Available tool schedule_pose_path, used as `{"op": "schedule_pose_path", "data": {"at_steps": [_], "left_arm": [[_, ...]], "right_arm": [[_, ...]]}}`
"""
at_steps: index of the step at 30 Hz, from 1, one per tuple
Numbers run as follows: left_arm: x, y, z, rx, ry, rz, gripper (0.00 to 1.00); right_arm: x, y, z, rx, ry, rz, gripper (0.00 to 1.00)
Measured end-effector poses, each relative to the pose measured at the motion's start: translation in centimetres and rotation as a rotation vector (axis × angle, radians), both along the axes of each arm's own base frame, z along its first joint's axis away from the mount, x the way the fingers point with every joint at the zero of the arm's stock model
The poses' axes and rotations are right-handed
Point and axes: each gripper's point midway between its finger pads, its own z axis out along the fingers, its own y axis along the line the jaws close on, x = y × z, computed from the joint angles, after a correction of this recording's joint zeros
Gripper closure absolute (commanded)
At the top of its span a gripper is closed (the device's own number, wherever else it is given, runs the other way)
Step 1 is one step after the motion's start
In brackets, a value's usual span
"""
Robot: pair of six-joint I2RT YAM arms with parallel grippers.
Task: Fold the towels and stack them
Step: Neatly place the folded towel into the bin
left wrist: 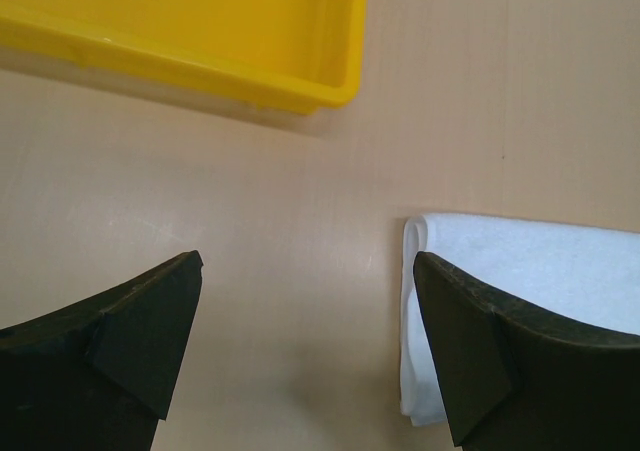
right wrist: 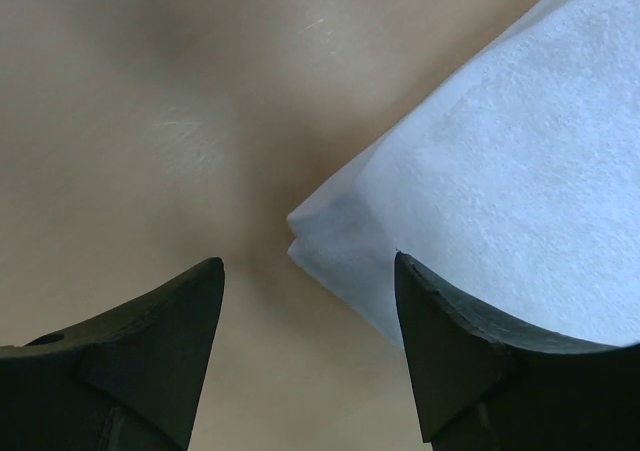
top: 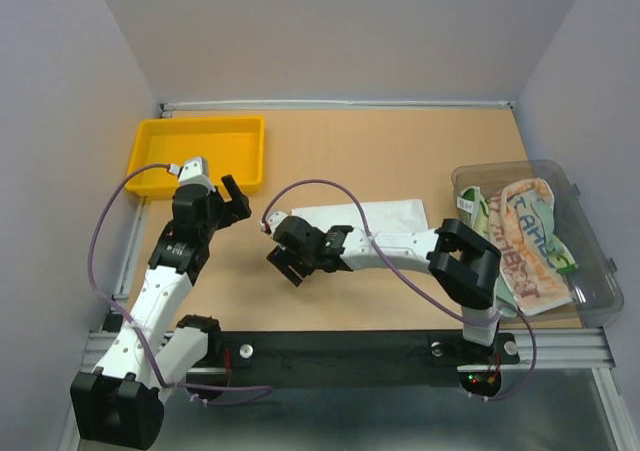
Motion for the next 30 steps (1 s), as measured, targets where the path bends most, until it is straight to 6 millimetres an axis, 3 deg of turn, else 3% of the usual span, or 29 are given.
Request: {"op": "schedule_pose_path", "data": {"at_steps": [5, 9, 12, 13, 16, 17, 21, 25, 30], "left_arm": [[0.0, 0.4, 0.0, 0.007, 0.001, 0.005, 0.01], [0.1, 0.6, 0.0, 0.006, 0.001, 0.008, 0.01], [0.1, 0.6, 0.0, 0.003, 0.001, 0.004, 0.01], [0.1, 0.5, 0.0, 0.0, 0.002, 0.0, 0.01], [0.2, -0.1, -0.5, -0.012, 0.019, -0.027, 0.01], [0.2, -0.3, -0.7, -0.017, 0.028, -0.039, 0.01], [0.3, -2.0, -2.7, -0.072, 0.092, -0.106, 0.02], [-0.8, -3.7, -6.1, -0.174, 0.192, -0.139, 0.01], [-2.1, -5.7, -8.9, -0.317, 0.281, -0.168, 0.02]], "right_arm": [[0.9, -0.9, -2.9, -0.121, -0.036, -0.021, 0.36], [1.5, -0.5, -3.0, -0.144, -0.086, -0.028, 0.46], [1.3, -0.3, -3.0, -0.159, -0.117, -0.025, 0.68], [1.3, -0.3, -3.1, -0.164, -0.126, -0.029, 0.79], [1.4, -0.5, -3.2, -0.176, -0.149, -0.044, 0.9], [1.5, -0.5, -3.1, -0.178, -0.157, -0.048, 0.99], [1.5, -0.7, -3.0, -0.173, -0.168, -0.054, 0.99], [1.1, -1.4, -2.8, -0.14, -0.15, -0.05, 0.99], [1.0, -2.5, -0.6, -0.031, -0.135, -0.068, 0.99]]}}
